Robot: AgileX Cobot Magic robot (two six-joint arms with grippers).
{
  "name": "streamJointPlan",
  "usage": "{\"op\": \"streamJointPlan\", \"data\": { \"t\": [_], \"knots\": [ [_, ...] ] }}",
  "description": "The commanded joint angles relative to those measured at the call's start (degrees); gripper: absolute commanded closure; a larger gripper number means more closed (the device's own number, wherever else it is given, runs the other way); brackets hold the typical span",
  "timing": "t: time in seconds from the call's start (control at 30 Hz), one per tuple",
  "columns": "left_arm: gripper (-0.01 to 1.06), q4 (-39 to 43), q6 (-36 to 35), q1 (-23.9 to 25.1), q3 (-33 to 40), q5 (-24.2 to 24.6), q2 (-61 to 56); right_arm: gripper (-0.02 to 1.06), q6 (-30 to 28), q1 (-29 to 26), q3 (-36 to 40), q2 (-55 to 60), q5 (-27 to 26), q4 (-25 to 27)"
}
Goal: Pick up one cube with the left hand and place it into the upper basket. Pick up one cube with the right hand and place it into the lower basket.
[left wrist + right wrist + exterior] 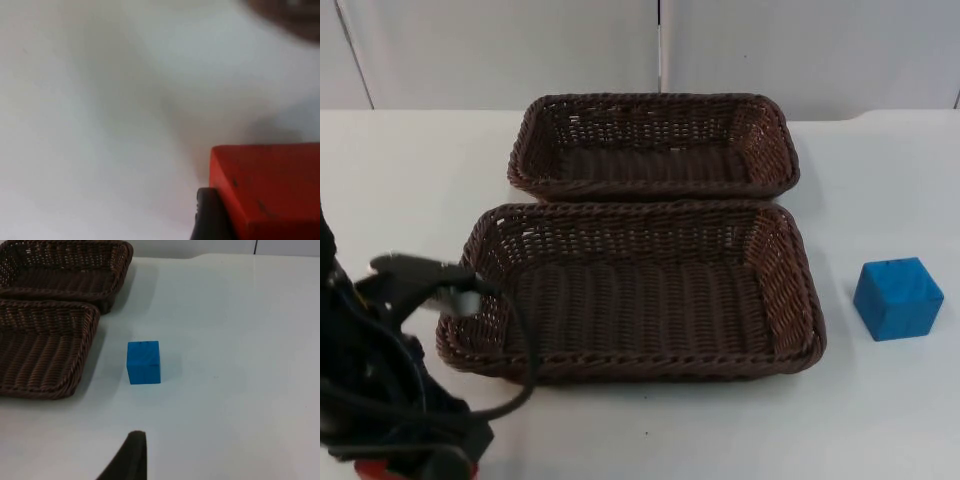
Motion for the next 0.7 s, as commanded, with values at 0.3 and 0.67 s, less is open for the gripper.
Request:
{"op": "streamJointPlan", "data": {
  "t": [0.3, 0.67],
  "knots": [
    [1.05, -2.5, -0.5, -0.3, 0.0, 0.2, -20.1, -0.01, -0.3, -0.3, 0.4, -0.1, -0.6, 0.1],
    [1.05, -2.5, -0.5, -0.3, 0.0, -0.7, -35.1, -0.01, -0.3, -0.3, 0.4, -0.1, -0.6, 0.1]
  ]
}}
